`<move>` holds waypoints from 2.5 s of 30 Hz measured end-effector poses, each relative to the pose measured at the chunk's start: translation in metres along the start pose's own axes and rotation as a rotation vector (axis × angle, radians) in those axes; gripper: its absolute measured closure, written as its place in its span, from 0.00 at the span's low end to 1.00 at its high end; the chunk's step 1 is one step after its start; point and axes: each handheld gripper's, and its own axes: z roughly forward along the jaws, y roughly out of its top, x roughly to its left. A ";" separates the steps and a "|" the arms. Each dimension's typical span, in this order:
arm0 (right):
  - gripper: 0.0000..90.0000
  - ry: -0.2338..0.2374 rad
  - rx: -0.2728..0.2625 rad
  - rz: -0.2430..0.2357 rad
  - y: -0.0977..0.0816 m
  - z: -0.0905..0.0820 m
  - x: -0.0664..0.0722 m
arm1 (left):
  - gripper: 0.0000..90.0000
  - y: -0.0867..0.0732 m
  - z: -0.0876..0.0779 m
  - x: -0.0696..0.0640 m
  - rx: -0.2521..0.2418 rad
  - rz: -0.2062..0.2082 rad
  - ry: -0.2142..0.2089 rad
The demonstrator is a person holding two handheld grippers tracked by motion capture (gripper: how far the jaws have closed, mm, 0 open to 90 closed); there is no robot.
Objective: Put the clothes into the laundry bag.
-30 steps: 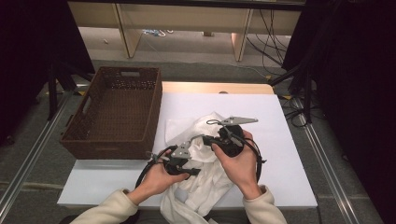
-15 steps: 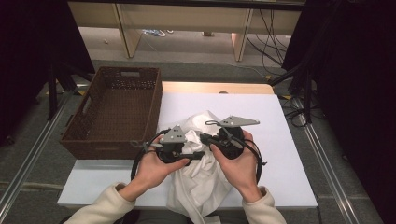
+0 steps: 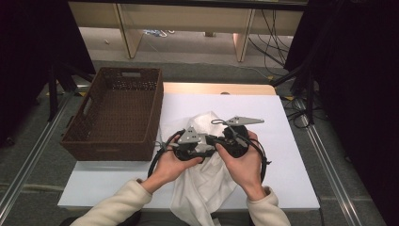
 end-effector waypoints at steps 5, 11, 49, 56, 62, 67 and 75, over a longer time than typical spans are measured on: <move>1.00 0.002 0.000 0.001 0.000 0.000 0.000 | 0.33 -0.010 -0.029 -0.013 0.062 0.044 0.001; 1.00 -0.013 0.009 -0.007 0.001 0.000 0.001 | 0.30 -0.016 -0.058 -0.016 0.051 0.020 0.024; 1.00 -0.010 0.013 0.019 -0.001 0.003 0.002 | 0.22 -0.020 -0.056 -0.016 0.045 0.008 0.089; 1.00 -0.009 0.022 0.019 -0.001 0.004 0.001 | 0.17 -0.058 -0.028 -0.008 0.197 -0.023 0.046; 1.00 -0.013 0.029 0.020 -0.001 0.005 0.001 | 0.19 -0.058 -0.007 -0.007 0.212 -0.015 0.028; 1.00 -0.011 0.028 0.016 -0.001 0.004 0.001 | 0.50 -0.056 -0.004 -0.007 0.197 -0.001 0.025; 1.00 -0.032 0.011 -0.008 -0.002 0.005 0.004 | 0.81 -0.031 -0.031 -0.014 0.101 -0.083 -0.015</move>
